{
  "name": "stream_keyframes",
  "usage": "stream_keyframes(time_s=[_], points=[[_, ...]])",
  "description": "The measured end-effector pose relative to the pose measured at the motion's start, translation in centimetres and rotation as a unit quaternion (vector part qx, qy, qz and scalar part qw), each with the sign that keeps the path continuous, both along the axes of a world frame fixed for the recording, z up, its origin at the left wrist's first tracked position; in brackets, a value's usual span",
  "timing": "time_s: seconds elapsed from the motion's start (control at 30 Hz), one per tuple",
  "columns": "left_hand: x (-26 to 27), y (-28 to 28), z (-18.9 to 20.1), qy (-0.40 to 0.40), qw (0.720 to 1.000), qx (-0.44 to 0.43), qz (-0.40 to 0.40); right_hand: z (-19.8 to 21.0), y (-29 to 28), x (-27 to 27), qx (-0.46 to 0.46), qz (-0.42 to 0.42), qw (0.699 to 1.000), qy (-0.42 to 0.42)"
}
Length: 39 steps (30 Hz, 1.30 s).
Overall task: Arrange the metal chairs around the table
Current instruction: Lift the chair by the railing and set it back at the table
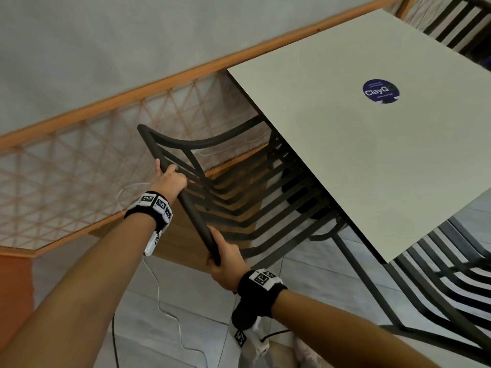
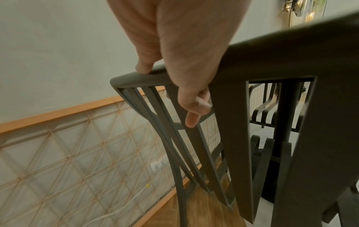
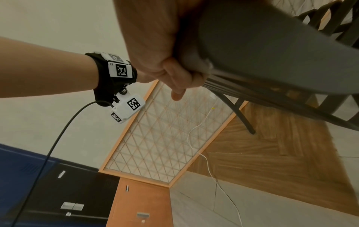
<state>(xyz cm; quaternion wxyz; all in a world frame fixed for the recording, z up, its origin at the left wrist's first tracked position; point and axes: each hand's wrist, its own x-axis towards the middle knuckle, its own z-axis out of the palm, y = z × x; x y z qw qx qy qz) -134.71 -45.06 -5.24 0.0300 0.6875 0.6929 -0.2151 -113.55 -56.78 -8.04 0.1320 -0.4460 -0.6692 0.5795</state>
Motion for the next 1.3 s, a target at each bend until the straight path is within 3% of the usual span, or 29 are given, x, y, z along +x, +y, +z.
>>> stream_keyframes(time_s=[0.27,0.43,0.57,0.7,0.83,0.9,1.03,1.13,1.2,1.3], points=[[2.4,5.1,-0.3,-0.026,0.999,-0.011,-0.031,-0.9,4.1,1.1,0.038,-0.048,0.998,0.010],[4.5,6.4,-1.0,-0.033,0.998,0.039,-0.039,-1.0,6.3,2.2,0.032,-0.052,0.998,0.017],[7.1,4.5,-1.7,-0.055,0.995,0.068,-0.049,-1.7,7.0,3.7,0.052,-0.034,0.998,-0.004],[9.5,0.5,-2.6,-0.066,0.994,0.069,-0.059,-1.1,8.1,6.3,0.034,0.089,0.995,-0.037],[12.3,-3.2,-2.8,-0.090,0.992,0.063,-0.058,-3.5,10.3,10.7,-0.002,0.089,0.993,-0.082],[13.5,-4.5,-2.8,-0.109,0.991,0.064,-0.051,-5.7,10.8,12.8,-0.015,0.115,0.981,-0.153],[15.8,-6.8,-2.5,-0.113,0.991,0.059,-0.033,-8.9,10.5,15.9,0.048,0.241,0.917,-0.315],[17.1,-8.2,-2.4,-0.108,0.992,0.056,-0.025,-10.8,10.6,16.3,0.110,0.270,0.900,-0.324],[17.4,-8.7,-2.6,-0.094,0.994,0.050,-0.026,-11.7,11.0,16.1,0.092,0.238,0.911,-0.324],[17.4,-8.0,-2.7,-0.086,0.994,0.065,-0.021,-12.2,12.3,15.4,0.065,0.263,0.890,-0.368]])
